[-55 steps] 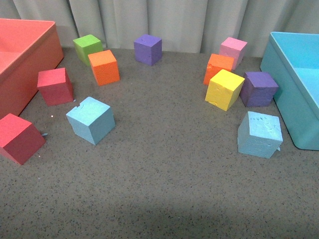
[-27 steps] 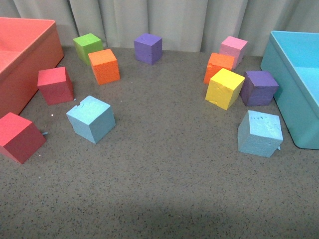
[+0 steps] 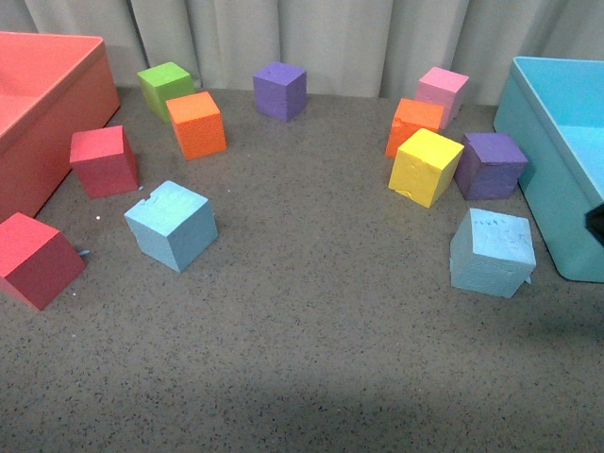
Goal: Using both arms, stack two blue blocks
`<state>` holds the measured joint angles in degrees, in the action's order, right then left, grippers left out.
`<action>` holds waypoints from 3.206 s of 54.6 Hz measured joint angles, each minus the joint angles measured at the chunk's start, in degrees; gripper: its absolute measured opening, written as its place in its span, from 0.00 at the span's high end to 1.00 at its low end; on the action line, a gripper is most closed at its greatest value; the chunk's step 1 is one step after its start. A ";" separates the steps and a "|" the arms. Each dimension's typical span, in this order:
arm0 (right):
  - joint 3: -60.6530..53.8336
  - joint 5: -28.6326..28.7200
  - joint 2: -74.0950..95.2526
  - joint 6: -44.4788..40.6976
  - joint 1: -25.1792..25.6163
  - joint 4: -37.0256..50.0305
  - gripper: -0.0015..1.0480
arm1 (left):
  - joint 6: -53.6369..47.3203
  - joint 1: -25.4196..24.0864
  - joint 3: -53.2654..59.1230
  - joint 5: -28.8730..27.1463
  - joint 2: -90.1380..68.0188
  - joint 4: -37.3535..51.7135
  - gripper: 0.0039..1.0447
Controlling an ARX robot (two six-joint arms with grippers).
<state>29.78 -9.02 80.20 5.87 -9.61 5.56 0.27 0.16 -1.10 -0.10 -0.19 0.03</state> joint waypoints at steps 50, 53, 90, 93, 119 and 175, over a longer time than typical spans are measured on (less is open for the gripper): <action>23.85 2.56 31.95 15.15 -5.31 -10.10 0.09 | 0.00 0.00 0.00 0.00 0.00 0.00 0.06; 24.33 2.64 32.63 15.30 -5.31 -10.25 0.09 | 0.00 0.00 0.00 0.00 0.00 0.00 0.06; 26.34 3.19 31.39 15.37 -11.04 -12.37 0.62 | 0.00 0.00 0.00 0.00 0.00 0.00 0.06; 27.52 3.72 31.74 15.37 -13.14 -12.72 0.63 | 0.00 0.00 0.00 0.00 0.00 0.00 0.06; 40.37 5.73 43.17 15.19 -21.57 -15.78 0.64 | 0.00 0.00 0.00 0.00 0.00 0.00 0.06; 38.34 8.09 38.14 13.40 -21.16 -10.82 0.10 | 0.00 0.00 0.00 0.00 0.00 0.00 0.06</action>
<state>68.12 -0.93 118.34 19.27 -30.76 -5.26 0.27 0.16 -1.10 -0.10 -0.19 0.03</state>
